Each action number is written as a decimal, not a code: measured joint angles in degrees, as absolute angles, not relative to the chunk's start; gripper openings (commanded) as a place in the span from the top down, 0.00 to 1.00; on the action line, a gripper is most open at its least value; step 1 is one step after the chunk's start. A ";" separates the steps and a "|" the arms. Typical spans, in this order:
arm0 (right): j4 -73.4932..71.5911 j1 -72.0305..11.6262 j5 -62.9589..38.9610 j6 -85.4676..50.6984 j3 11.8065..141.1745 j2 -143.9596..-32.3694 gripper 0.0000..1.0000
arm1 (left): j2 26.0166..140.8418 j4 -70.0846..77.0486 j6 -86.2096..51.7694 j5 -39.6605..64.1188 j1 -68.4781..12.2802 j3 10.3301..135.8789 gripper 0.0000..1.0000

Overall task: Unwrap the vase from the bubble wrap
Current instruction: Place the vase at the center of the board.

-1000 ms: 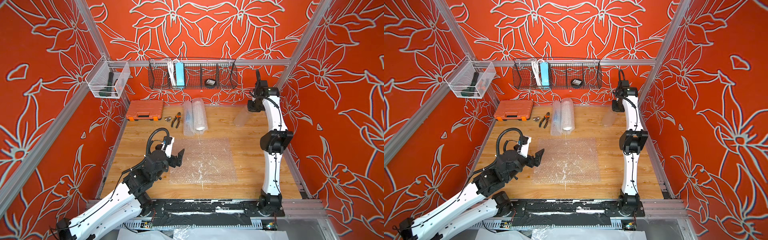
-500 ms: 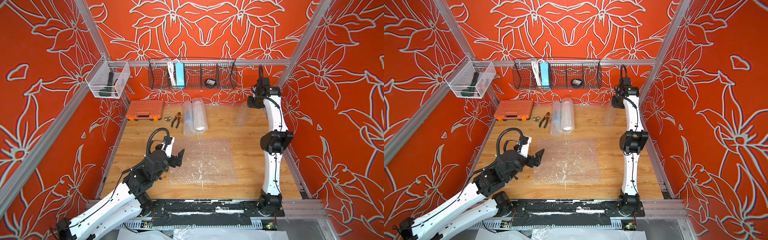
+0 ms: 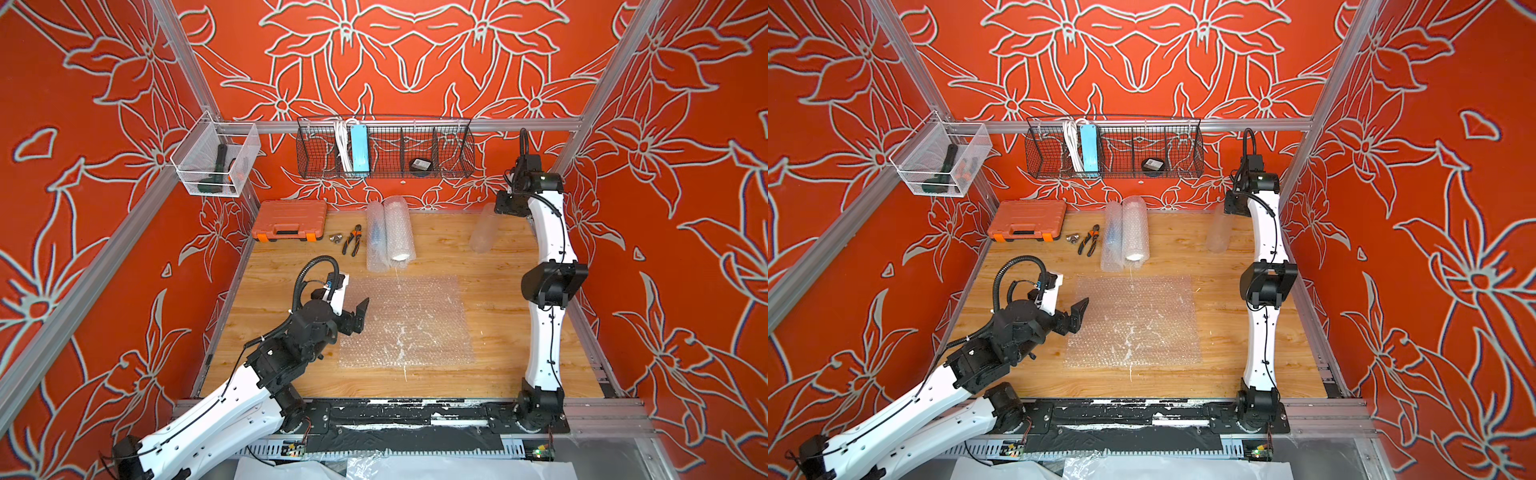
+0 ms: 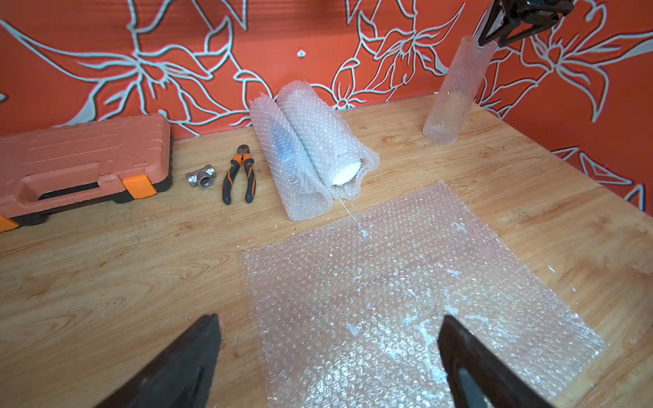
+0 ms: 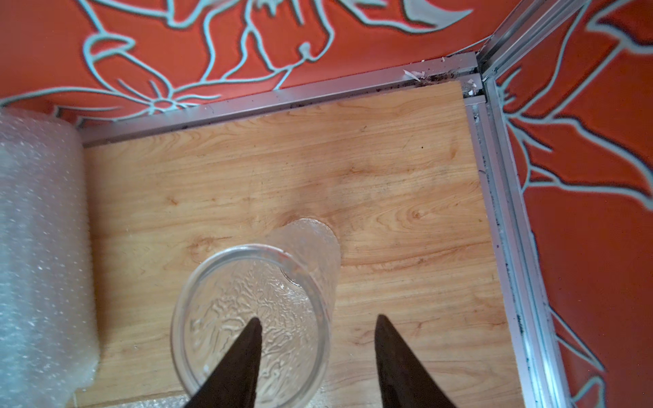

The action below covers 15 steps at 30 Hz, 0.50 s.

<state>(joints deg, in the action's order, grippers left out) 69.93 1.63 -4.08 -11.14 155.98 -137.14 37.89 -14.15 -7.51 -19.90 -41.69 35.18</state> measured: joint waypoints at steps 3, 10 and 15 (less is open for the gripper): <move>68.53 1.63 -4.05 -10.92 153.84 -134.89 0.39 | 37.93 -14.15 -7.75 -19.88 -41.69 35.18 0.06; 63.05 1.63 -4.84 -10.13 144.42 -123.50 0.36 | 38.87 -14.66 -11.14 -20.25 -41.69 35.22 0.06; 58.39 1.61 -7.18 -9.74 136.92 -115.24 0.35 | 39.99 -15.88 -15.53 -21.02 -41.69 35.59 0.06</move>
<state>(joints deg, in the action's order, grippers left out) 58.39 1.61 -7.18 -9.74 136.92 -115.24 39.99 -15.88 -15.53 -21.02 -41.69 35.59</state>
